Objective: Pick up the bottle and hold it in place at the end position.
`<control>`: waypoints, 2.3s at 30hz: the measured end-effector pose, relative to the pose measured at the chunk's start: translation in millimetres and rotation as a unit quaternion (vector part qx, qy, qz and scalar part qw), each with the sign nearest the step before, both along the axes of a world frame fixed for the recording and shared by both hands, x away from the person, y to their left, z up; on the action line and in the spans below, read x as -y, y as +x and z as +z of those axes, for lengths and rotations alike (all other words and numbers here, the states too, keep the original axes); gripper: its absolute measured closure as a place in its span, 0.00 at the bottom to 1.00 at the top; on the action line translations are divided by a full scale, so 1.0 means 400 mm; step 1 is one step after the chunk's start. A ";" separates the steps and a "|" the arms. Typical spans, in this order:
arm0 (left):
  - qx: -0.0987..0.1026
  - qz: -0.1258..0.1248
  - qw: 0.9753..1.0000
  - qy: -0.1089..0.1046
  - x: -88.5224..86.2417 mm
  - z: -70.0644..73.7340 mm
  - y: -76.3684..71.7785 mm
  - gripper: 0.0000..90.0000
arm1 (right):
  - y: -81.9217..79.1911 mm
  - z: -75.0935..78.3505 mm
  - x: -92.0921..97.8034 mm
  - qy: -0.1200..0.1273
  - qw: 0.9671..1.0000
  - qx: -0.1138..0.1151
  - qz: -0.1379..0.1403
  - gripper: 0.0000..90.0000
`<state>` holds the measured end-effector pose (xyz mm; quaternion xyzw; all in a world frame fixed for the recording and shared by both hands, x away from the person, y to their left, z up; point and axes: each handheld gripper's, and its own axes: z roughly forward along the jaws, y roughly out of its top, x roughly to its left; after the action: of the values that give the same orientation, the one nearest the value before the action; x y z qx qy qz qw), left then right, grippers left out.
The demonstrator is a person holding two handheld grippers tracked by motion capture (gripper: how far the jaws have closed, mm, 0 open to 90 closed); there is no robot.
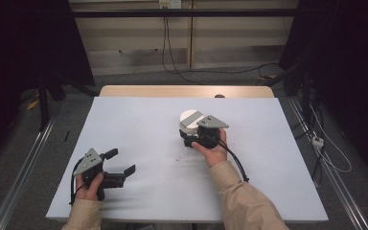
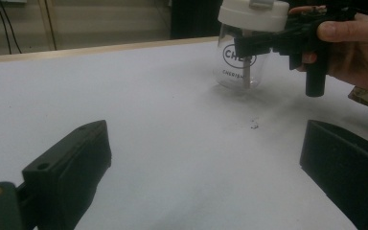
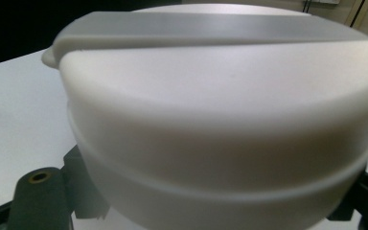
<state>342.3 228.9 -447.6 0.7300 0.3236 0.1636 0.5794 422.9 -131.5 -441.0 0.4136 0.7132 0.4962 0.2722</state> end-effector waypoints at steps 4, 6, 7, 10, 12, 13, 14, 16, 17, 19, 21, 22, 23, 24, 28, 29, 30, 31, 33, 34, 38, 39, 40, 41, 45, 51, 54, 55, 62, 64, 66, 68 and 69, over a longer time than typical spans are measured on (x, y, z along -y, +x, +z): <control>0.000 0.001 1.000 0.001 -0.001 0.000 0.000 0.04 | 0.005 0.000 -0.002 -0.001 1.000 0.000 0.000 0.21; 0.001 0.000 1.000 0.002 -0.001 0.000 0.001 0.04 | 0.008 0.001 -0.003 -0.001 1.000 0.001 0.001 0.21; 0.001 0.000 1.000 0.003 -0.001 0.000 0.001 0.04 | 0.010 0.001 -0.003 -0.002 1.000 0.002 0.001 0.21; 0.000 0.000 1.000 0.001 0.000 -0.001 0.001 0.04 | 0.016 0.001 -0.003 -0.001 1.000 0.001 -0.001 0.21; 0.000 -0.001 1.000 0.002 0.000 -0.001 0.001 0.04 | 0.019 -0.001 -0.004 0.000 1.000 0.000 0.000 0.21; 0.000 0.000 1.000 0.002 0.000 -0.001 0.001 0.04 | 0.020 -0.002 -0.004 0.000 1.000 -0.001 -0.001 0.21; 0.000 0.000 1.000 0.002 0.000 -0.001 0.001 0.04 | 0.021 -0.004 -0.005 0.000 1.000 -0.002 -0.001 0.21; 0.000 0.000 1.000 0.003 -0.001 -0.001 0.002 0.04 | 0.023 -0.006 -0.008 0.001 1.000 -0.004 -0.001 0.21; 0.000 0.000 1.000 0.003 -0.001 -0.001 0.002 0.04 | 0.025 -0.007 -0.009 0.000 1.000 -0.004 0.000 0.21; 0.001 -0.001 1.000 0.003 -0.001 -0.001 0.002 0.04 | 0.026 -0.007 -0.012 -0.004 1.000 -0.004 0.001 0.21; 0.000 -0.001 1.000 0.002 -0.001 -0.002 0.002 0.04 | 0.027 -0.006 -0.014 -0.004 1.000 -0.003 0.001 0.21; 0.000 0.000 1.000 0.002 -0.001 -0.002 0.002 0.04 | 0.028 -0.006 -0.015 -0.003 1.000 -0.002 0.002 0.21; 0.000 -0.001 1.000 0.002 -0.001 -0.002 0.002 0.04 | 0.029 -0.006 -0.016 -0.003 1.000 -0.002 0.003 0.21; 0.000 0.000 1.000 0.002 0.000 -0.002 0.002 0.04 | 0.030 -0.006 -0.017 -0.003 1.000 -0.003 0.002 0.21; -0.004 -0.002 1.000 0.004 0.000 -0.002 0.002 0.04 | 0.032 -0.010 -0.018 -0.004 1.000 -0.003 0.003 0.21; -0.005 -0.002 1.000 0.003 0.001 -0.003 0.002 0.04 | 0.033 -0.011 -0.018 -0.003 1.000 -0.004 0.003 0.21; -0.005 -0.001 1.000 0.001 0.001 -0.003 0.002 0.04 | 0.033 -0.012 -0.018 -0.003 1.000 -0.004 0.003 0.21; -0.004 -0.002 1.000 0.001 0.001 -0.003 0.002 0.04 | 0.034 -0.012 -0.019 -0.003 1.000 -0.004 0.004 0.21; -0.002 -0.001 1.000 0.003 0.001 -0.002 0.003 0.04 | 0.035 -0.014 -0.020 -0.003 1.000 -0.005 0.004 0.21; -0.004 0.000 1.000 0.001 0.001 -0.003 0.002 0.04 | 0.035 -0.015 -0.020 -0.003 1.000 -0.004 0.005 0.21; -0.004 0.000 1.000 0.002 0.001 -0.003 0.003 0.04 | 0.035 -0.019 -0.023 -0.005 1.000 -0.006 0.007 0.21; -0.003 -0.001 1.000 0.002 0.001 -0.003 0.003 0.04 | 0.035 -0.020 -0.023 -0.005 1.000 -0.006 0.007 0.21; -0.003 -0.001 1.000 0.002 0.001 -0.002 0.003 0.04 | 0.035 -0.020 -0.024 -0.004 1.000 -0.006 0.008 0.21; -0.002 -0.001 1.000 0.003 0.000 -0.002 0.003 0.04 | 0.035 -0.020 -0.025 -0.005 1.000 -0.005 0.008 0.21; -0.003 -0.001 1.000 0.002 0.001 -0.002 0.003 0.04 | 0.033 -0.021 -0.027 -0.006 1.000 -0.006 0.011 0.21; -0.003 -0.001 1.000 0.002 0.001 -0.002 0.003 0.04 | 0.034 -0.023 -0.028 -0.006 1.000 -0.005 0.016 0.21; -0.004 -0.002 1.000 0.001 0.001 -0.003 0.003 0.04 | 0.034 -0.023 -0.028 -0.007 1.000 -0.005 0.016 0.21; -0.003 -0.001 1.000 0.002 0.001 -0.003 0.003 0.04 | 0.034 -0.024 -0.028 -0.008 1.000 -0.005 0.016 0.21; -0.001 -0.002 1.000 0.003 0.001 -0.002 0.003 0.04 | 0.033 -0.024 -0.028 -0.009 1.000 -0.004 0.021 0.21; -0.001 -0.002 1.000 0.002 0.001 -0.002 0.003 0.04 | 0.033 -0.024 -0.028 -0.011 1.000 -0.004 0.021 0.21; -0.002 -0.003 1.000 0.002 0.001 -0.002 0.003 0.04 | 0.033 -0.026 -0.028 -0.012 1.000 -0.003 0.022 0.21; -0.002 -0.003 1.000 0.002 0.001 -0.002 0.003 0.04 | 0.033 -0.027 -0.028 -0.014 1.000 -0.003 0.023 0.21; -0.002 -0.003 1.000 0.002 0.001 -0.002 0.003 0.04 | 0.033 -0.028 -0.028 -0.016 1.000 -0.004 0.023 0.21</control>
<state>343.6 228.4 -448.5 0.7325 0.3221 0.1607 0.5778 436.2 -120.1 -452.3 0.3950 0.7310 0.4895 0.2647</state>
